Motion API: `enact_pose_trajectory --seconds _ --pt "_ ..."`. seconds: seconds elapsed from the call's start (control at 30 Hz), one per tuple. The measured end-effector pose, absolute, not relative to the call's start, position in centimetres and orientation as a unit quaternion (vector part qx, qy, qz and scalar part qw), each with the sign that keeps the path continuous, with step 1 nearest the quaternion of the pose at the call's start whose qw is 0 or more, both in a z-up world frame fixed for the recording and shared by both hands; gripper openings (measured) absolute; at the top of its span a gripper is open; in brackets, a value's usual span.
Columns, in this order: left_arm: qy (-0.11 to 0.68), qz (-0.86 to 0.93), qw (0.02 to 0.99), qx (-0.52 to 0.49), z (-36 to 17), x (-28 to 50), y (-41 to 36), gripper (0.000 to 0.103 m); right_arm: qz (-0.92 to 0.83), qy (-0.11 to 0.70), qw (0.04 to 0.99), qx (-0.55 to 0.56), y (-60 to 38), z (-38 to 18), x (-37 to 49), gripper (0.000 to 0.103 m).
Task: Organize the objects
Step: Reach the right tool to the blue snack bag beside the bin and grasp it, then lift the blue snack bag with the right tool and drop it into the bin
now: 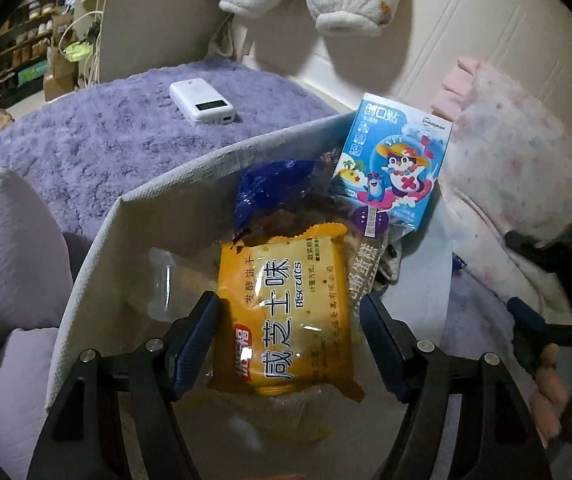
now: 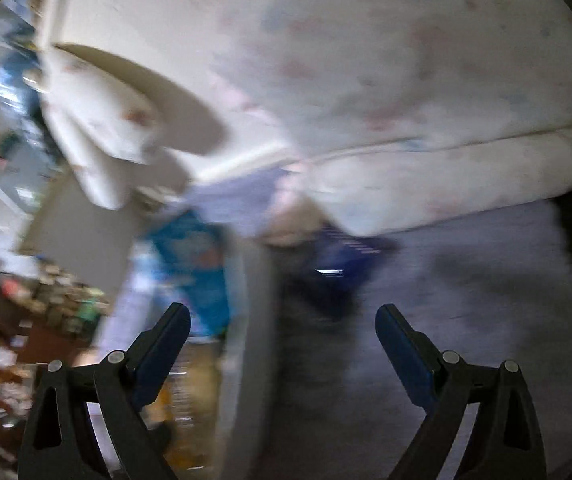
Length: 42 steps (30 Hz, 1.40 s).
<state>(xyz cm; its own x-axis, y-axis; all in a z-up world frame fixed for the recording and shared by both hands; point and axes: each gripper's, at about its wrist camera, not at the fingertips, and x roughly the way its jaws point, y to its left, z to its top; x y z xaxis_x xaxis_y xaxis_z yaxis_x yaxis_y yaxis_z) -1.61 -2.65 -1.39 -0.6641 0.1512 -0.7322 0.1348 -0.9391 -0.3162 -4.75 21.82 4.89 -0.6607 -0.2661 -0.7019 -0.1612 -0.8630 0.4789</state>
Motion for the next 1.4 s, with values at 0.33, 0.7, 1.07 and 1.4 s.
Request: enact_pose_trajectory --seconds 0.33,0.7,1.07,1.4 --pt "-0.070 0.924 0.141 -0.348 0.9 1.1 2.6 0.071 -0.838 -0.348 0.095 0.410 23.4 -3.8 -8.1 0.069" --pt "0.000 0.927 0.117 -0.355 0.2 1.3 4.6 0.071 -0.870 -0.281 0.089 0.394 22.8 -4.5 -7.8 0.018" --pt "-0.028 0.934 0.100 -0.342 0.8 1.7 3.7 0.071 -0.896 -0.300 0.127 0.301 23.4 3.1 -3.9 0.016" --pt "-0.082 0.940 0.075 -0.324 1.5 1.5 1.5 0.071 -0.892 -0.291 0.202 0.280 20.5 6.0 -3.4 0.016"
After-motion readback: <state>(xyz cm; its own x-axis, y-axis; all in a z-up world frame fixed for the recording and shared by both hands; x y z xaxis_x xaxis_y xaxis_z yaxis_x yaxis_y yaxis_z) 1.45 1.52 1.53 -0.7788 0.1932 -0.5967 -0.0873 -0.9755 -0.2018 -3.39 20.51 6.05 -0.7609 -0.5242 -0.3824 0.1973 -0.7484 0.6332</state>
